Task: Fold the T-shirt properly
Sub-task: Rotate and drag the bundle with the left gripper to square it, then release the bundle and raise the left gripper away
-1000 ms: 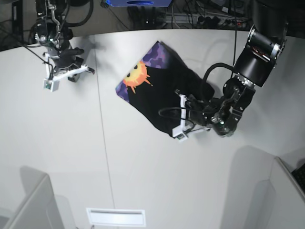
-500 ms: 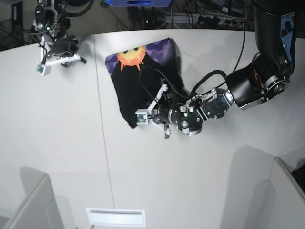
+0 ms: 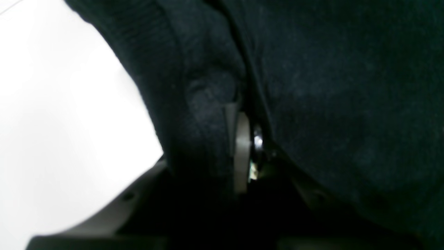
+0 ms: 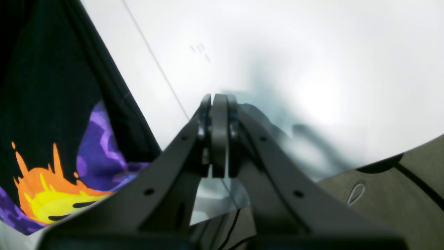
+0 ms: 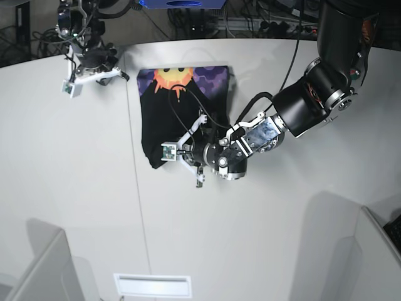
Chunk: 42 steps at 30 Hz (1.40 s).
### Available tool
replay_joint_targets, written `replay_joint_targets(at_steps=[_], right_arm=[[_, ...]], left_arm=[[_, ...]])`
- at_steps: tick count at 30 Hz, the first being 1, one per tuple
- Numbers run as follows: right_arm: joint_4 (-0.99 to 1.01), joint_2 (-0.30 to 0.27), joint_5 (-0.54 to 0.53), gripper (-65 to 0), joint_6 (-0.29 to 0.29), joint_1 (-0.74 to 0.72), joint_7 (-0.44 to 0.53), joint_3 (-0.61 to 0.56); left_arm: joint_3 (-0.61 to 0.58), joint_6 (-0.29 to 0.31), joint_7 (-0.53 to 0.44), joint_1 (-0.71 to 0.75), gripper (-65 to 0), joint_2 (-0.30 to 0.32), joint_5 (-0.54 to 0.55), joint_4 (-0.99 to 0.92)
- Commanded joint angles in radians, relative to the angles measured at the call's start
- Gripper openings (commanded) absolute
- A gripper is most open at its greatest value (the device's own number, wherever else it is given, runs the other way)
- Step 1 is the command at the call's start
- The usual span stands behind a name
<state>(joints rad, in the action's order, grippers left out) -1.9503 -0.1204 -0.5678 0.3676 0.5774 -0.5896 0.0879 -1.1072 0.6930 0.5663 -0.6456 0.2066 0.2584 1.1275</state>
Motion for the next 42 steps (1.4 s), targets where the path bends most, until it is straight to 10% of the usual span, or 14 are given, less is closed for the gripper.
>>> replay_joint_targets(at_steps=[1,17,24,28,39,42], right_arm=[[-0.016,-0.008,-0.001,-65.0,-0.003,0.002,0.016,0.008],[0.082,-0.014,-0.001,-65.0,-0.005,-0.052,0.016,0.006],[0.082,-0.037,0.001,-65.0,-0.005,-0.055,0.016,0.0],[0.082,-0.037,0.001,-65.0,-0.005,-0.055,0.016,0.0],[0.075,-0.037,0.001,-65.0,-0.14,-0.07,0.021,0.01],[0.061,-0.037,0.001,-65.0,-0.178,-0.055,0.09,0.01]], left_arm=[[0.0,0.005,0.036,-0.009,-65.0,0.003,-0.026,-0.002],[0.008,0.005,0.125,-0.044,-65.0,0.001,-0.031,0.0],[0.062,0.005,0.126,-0.055,-32.3,0.004,-0.032,0.104],[0.175,0.005,0.126,-0.053,-24.0,0.001,-0.032,0.145],[0.553,0.005,0.291,0.063,-24.5,-0.014,-0.028,0.457],[0.746,0.005,0.341,0.194,-40.6,0.024,-0.063,0.645]])
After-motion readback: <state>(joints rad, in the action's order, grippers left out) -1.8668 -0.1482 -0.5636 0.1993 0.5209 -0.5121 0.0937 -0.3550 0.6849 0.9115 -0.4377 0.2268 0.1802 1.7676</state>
